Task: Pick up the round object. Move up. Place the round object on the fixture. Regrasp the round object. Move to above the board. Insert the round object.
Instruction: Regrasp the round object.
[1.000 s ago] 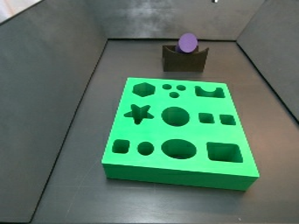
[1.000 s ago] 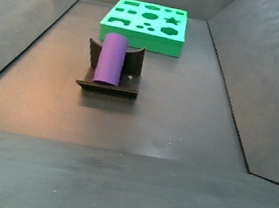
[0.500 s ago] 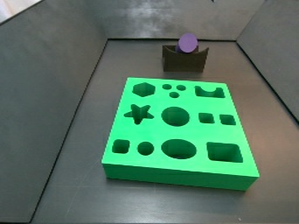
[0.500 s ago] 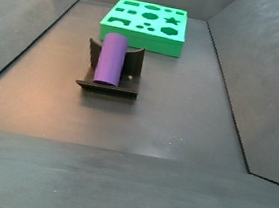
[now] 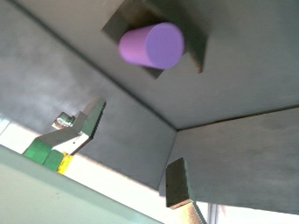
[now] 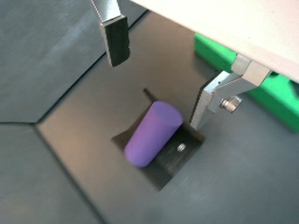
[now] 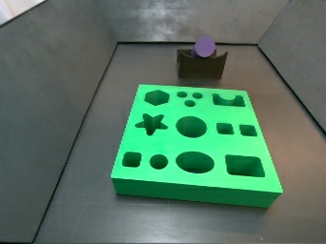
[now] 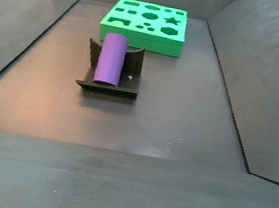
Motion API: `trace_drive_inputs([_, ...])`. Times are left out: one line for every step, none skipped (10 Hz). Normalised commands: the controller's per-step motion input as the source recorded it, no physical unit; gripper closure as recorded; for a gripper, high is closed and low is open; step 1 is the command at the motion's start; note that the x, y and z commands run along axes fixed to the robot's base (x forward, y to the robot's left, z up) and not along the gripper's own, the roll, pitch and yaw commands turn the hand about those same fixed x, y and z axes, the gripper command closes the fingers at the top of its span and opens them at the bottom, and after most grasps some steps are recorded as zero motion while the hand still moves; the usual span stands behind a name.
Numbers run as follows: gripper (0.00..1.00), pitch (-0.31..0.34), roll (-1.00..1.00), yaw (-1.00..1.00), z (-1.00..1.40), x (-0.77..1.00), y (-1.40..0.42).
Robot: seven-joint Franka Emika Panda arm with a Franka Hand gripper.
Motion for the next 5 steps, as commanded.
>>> trace_drive_inputs([0.00,0.082,1.00,0.04,-0.01,0.07,-0.03])
trace_drive_inputs([0.00,0.116,1.00,0.05,-0.01,0.09,-0.03])
trace_drive_inputs([0.00,0.155,1.00,0.08,-0.02,0.10,-0.04])
trace_drive_inputs([0.00,0.176,1.00,0.09,-0.02,0.11,-0.04])
trace_drive_inputs([0.00,0.200,0.92,0.14,-0.02,0.11,-0.04])
